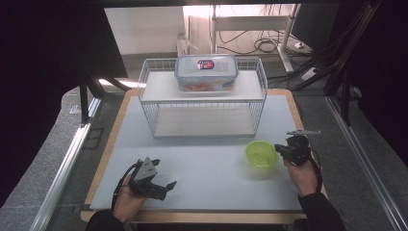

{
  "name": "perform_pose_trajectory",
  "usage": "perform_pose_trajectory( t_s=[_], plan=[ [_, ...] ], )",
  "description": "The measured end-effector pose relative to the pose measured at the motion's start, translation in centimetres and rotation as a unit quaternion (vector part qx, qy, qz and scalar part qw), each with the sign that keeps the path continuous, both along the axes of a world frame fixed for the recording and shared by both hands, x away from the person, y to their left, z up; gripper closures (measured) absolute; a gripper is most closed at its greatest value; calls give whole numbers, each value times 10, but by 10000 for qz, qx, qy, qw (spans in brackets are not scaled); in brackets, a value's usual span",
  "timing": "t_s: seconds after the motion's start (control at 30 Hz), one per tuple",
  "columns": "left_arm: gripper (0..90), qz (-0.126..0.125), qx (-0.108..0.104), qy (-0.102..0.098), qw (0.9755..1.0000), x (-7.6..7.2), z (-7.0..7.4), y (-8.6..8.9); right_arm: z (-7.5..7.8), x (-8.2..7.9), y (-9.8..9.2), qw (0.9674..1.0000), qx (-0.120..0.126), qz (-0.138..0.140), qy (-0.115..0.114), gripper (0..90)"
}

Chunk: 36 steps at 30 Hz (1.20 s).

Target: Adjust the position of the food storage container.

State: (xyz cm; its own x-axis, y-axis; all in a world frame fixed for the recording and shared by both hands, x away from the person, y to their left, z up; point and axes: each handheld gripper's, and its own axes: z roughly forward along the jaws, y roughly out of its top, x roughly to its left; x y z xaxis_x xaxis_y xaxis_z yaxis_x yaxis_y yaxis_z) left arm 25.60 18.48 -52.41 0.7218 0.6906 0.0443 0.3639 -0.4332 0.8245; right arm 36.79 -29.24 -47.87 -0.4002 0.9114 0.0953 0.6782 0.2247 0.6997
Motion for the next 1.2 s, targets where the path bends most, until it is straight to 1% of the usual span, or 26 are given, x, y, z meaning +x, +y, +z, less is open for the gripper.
perform_pose_trajectory(
  t_s=[0.17,0.2,0.27,0.33,0.37,0.4,0.47,0.53,0.6,0.67,0.8,0.87,0.97,1.07,1.2],
  plan=[
    [27,-11,15,-3,10000,0,0,0,-1,-8,15,9997,93,206,81,900],
    [27,-15,12,-2,10000,0,0,-1,-1,-10,19,9995,74,298,89,900],
    [28,-18,16,0,10000,0,0,-1,-1,-12,23,9993,-5,378,64,900],
    [28,-19,23,-8,10000,-1,0,0,1,-13,20,9991,-93,407,16,900],
    [27,-18,17,-11,10000,-1,0,0,1,-13,18,9992,-164,374,-2,900],
    [28,-18,14,-12,10000,-1,1,0,0,-13,15,9992,-205,341,10,900],
    [28,-15,20,-9,10000,0,0,0,-3,-14,8,9991,-205,352,105,900],
    [28,-15,22,-11,10000,0,0,0,-8,-18,6,9987,-147,419,241,900],
    [27,-15,26,-15,10000,-1,0,0,-11,-21,7,9982,-75,507,318,900],
    [27,-19,29,-12,10000,-1,0,0,-13,-25,10,9970,56,672,392,900],
    [27,-19,39,-8,10000,-1,0,-1,-16,-29,16,9950,156,863,470,900],
    [27,-20,45,-8,10000,-1,0,-1,-17,-30,19,9946,131,907,482,900],
    [27,-20,53,-4,10000,0,0,-1,-19,-29,24,9936,205,971,536,900],
    [27,-19,59,2,10000,0,0,-1,-20,-28,30,9928,225,1030,566,900],
    [28,-29,70,17,10000,0,-1,-2,-23,-30,41,9908,259,1177,616,899]
  ],
)
